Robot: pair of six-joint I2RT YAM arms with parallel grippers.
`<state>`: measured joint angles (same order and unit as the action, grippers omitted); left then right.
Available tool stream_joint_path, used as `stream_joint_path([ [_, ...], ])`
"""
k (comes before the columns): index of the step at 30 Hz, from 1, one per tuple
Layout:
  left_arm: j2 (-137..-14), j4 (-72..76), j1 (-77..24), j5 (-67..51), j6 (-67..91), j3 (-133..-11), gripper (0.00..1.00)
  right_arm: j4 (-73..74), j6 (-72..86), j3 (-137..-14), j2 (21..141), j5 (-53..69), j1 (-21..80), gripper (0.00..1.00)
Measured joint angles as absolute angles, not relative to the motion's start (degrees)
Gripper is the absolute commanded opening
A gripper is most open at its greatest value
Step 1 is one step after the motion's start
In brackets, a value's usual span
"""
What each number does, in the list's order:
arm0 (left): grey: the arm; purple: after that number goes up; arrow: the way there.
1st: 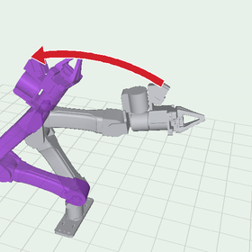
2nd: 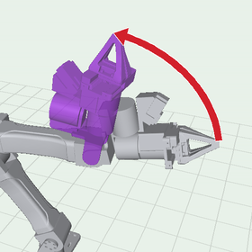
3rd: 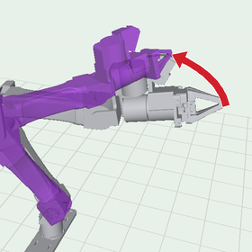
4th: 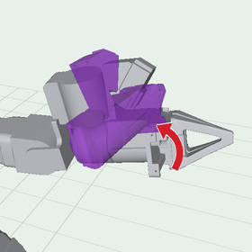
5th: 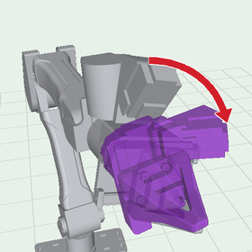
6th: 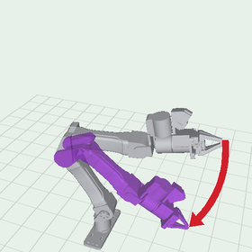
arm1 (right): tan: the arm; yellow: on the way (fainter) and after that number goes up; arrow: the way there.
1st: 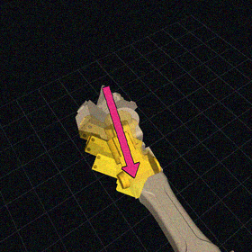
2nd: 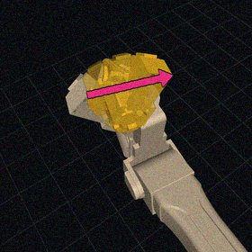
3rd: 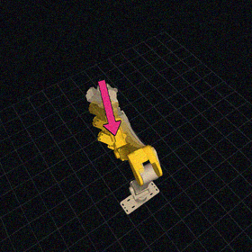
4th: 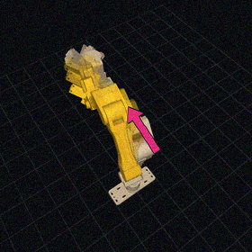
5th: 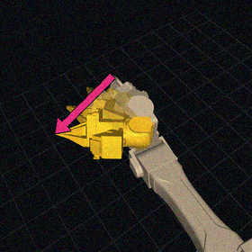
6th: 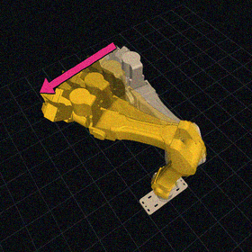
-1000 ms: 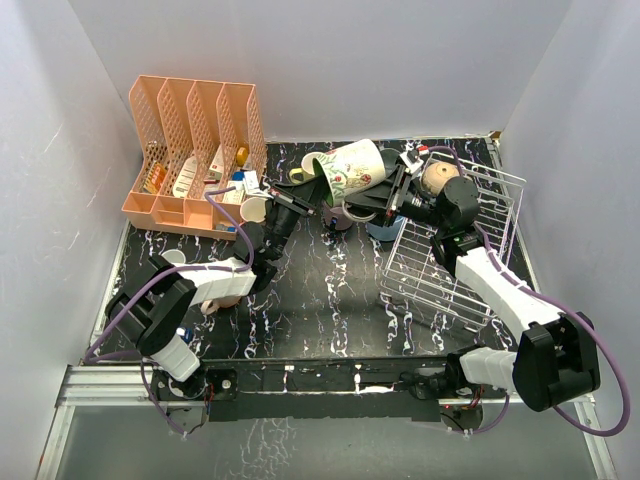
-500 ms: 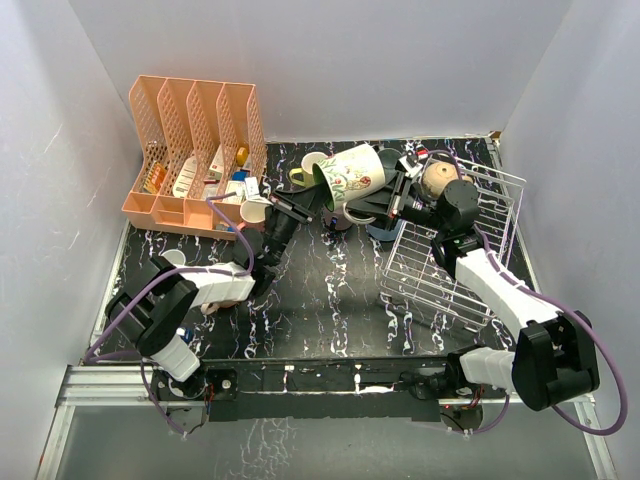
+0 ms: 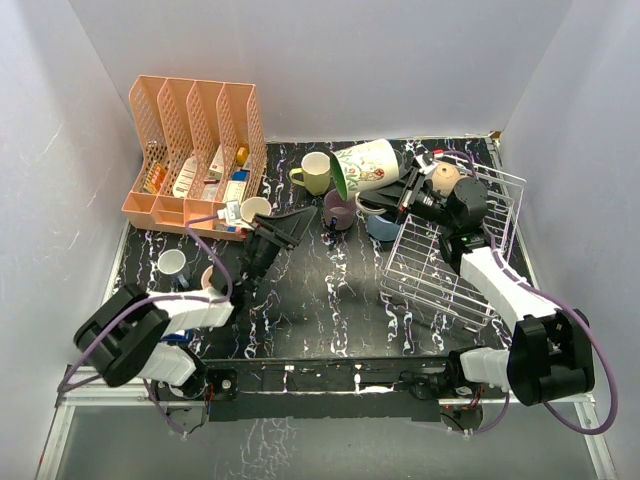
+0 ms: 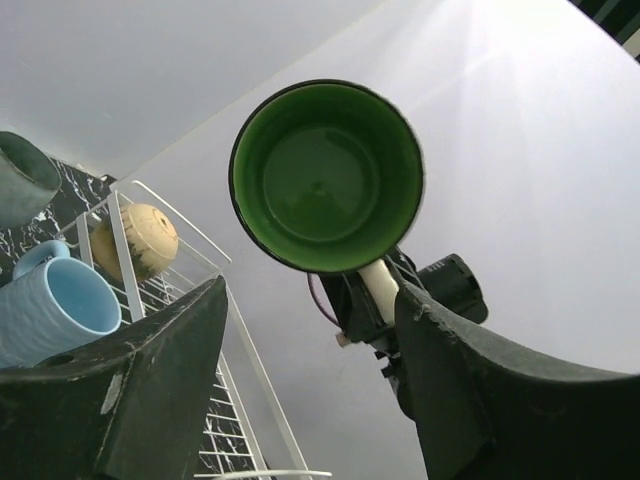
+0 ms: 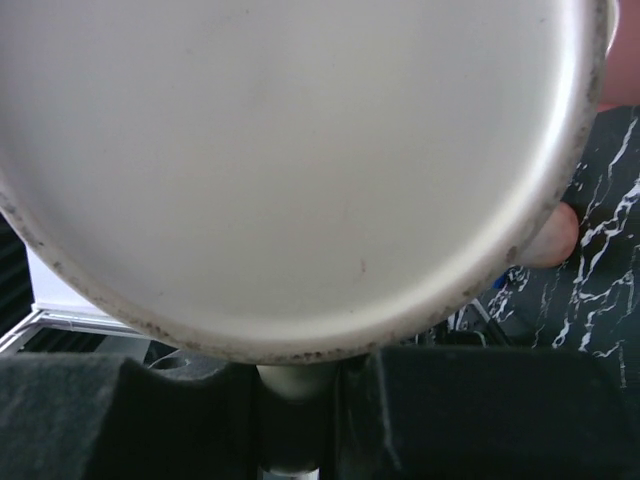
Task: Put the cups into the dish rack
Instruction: Turn the cup upside down in the dish rack.
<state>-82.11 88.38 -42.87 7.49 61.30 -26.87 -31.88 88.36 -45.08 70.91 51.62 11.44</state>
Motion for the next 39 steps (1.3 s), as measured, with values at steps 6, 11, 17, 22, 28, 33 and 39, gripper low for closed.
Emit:
stream_joint_path([
  [6, -69.49, 80.40, -42.68, 7.51, 60.05, -20.03, 0.97, -31.03, 83.35, -45.12, 71.55, 53.23, 7.92, 0.08],
  [11, -58.43, 57.49, -39.62, 3.66, 56.27, -23.46, 0.97, -27.07, 75.48, -46.76, 73.58, 57.06, 2.55, 0.08],
  [17, -57.76, 32.75, -27.83, -12.21, 49.23, -37.85, 0.97, -23.79, 64.97, -49.95, 75.61, 61.56, -6.22, 0.08],
  [22, -63.09, 9.80, -23.77, -19.84, 35.33, -52.97, 0.97, -13.50, 50.00, -54.76, 76.14, 62.30, -11.79, 0.08],
  [28, -63.66, -6.57, -23.35, -18.46, 20.18, -58.94, 0.97, 2.24, 29.15, -62.78, 76.18, 58.37, -15.68, 0.08],
  [33, -58.94, -10.02, -23.18, -14.48, 11.70, -52.40, 0.97, 9.19, 19.07, -64.79, 76.23, 57.54, -21.19, 0.08],
  [39, -53.71, -9.06, -22.98, -12.75, 7.03, -44.69, 0.97, 16.80, 9.72, -67.96, 78.43, 53.30, -25.91, 0.08],
])
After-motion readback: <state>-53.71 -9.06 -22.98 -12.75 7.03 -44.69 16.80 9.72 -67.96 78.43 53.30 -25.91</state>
